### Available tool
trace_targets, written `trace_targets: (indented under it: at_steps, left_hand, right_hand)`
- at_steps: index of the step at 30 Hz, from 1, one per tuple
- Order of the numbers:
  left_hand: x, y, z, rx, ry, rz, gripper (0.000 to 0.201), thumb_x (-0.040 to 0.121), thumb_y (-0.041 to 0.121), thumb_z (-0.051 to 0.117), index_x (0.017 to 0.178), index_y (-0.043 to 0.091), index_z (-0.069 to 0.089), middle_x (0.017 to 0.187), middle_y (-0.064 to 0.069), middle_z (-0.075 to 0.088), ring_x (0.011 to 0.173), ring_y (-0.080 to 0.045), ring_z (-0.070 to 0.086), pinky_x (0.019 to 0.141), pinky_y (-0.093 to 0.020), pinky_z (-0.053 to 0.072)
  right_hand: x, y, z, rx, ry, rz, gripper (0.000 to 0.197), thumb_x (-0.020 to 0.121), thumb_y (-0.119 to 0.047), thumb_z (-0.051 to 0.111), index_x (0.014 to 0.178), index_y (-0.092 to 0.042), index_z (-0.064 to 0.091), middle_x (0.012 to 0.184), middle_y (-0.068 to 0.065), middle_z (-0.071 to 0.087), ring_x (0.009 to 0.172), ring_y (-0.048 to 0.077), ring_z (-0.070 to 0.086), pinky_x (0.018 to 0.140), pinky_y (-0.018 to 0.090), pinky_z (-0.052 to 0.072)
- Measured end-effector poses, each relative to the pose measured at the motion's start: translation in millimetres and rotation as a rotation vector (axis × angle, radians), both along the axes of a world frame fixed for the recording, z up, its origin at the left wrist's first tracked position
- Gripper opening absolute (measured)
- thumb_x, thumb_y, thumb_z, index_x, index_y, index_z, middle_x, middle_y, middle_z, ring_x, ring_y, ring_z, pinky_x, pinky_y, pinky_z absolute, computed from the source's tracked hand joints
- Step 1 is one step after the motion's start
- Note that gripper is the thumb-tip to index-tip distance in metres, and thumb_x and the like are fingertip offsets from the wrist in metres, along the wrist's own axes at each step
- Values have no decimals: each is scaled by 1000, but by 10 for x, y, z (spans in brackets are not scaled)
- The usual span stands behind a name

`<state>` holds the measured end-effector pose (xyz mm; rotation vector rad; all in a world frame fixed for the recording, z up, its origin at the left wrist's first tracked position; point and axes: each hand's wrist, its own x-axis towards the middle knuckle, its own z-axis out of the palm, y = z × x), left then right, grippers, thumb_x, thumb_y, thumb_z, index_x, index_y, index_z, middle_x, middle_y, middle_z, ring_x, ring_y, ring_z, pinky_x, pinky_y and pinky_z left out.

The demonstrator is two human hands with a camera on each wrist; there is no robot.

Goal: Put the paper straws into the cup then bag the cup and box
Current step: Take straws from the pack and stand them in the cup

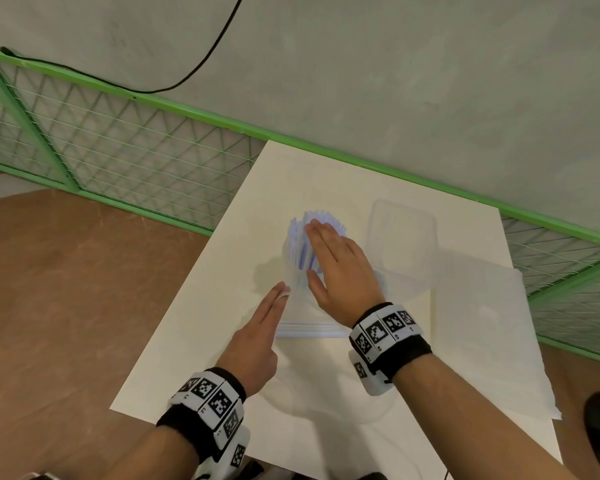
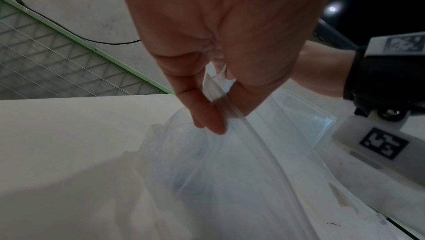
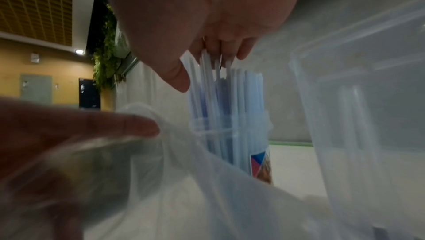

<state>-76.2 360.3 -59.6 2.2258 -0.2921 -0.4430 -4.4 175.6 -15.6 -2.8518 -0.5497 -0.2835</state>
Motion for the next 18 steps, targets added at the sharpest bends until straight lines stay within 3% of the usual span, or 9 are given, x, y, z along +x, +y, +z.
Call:
trace_targets:
  at_steps: [3,7,10,12,15,18]
  left_hand:
    - [5,18,-16,7,8,-3,104,73,-17,41,155,39,10,154,40,-9,116,-7,54,77,-13,44]
    - [-3,31,6,19,8,-7,104,73,-17,41,155,39,9,154,41,-10,111,-9,57,83,-25,52]
    - [5,53,5,26,3,-10,105,73,-17,42,155,40,9,153,42,-11,107,-12,59,82,-31,54]
    - [9,60,2,30,-1,-12,105,72,-17,42,154,40,9,153,42,-11,106,-13,60,82,-32,54]
    - [4,52,9,29,-4,-16,105,72,-18,42,154,40,10,153,42,-10,105,-13,60,82,-32,54]
    - [7,44,12,33,0,-15,105,73,-17,42,155,40,9,153,41,-11,107,-12,59,82,-31,54]
  right_hand:
    - [12,-32,33,11,-21,-40,67,89,-23,54,149,-5,32,156,9,34,145,24,28,116,42,28]
    - [-55,-52,-80,-60,17,-18,67,88,-20,58,149,-7,34,156,7,35,146,24,28,114,46,32]
    - [-48,-85,-39,-25,-3,-85,72,88,-20,56,152,-6,26,159,8,26,148,24,20,119,40,24]
    - [-74,-78,-57,-30,12,-92,76,87,-20,56,153,-6,22,161,8,21,149,23,16,119,39,21]
    - [-140,-64,-163,-92,62,-61,79,84,-16,59,153,-6,23,161,8,19,150,24,15,117,45,27]
    - [-116,-69,-89,-30,35,-72,76,87,-18,56,153,-6,21,161,7,20,149,22,16,119,42,22]
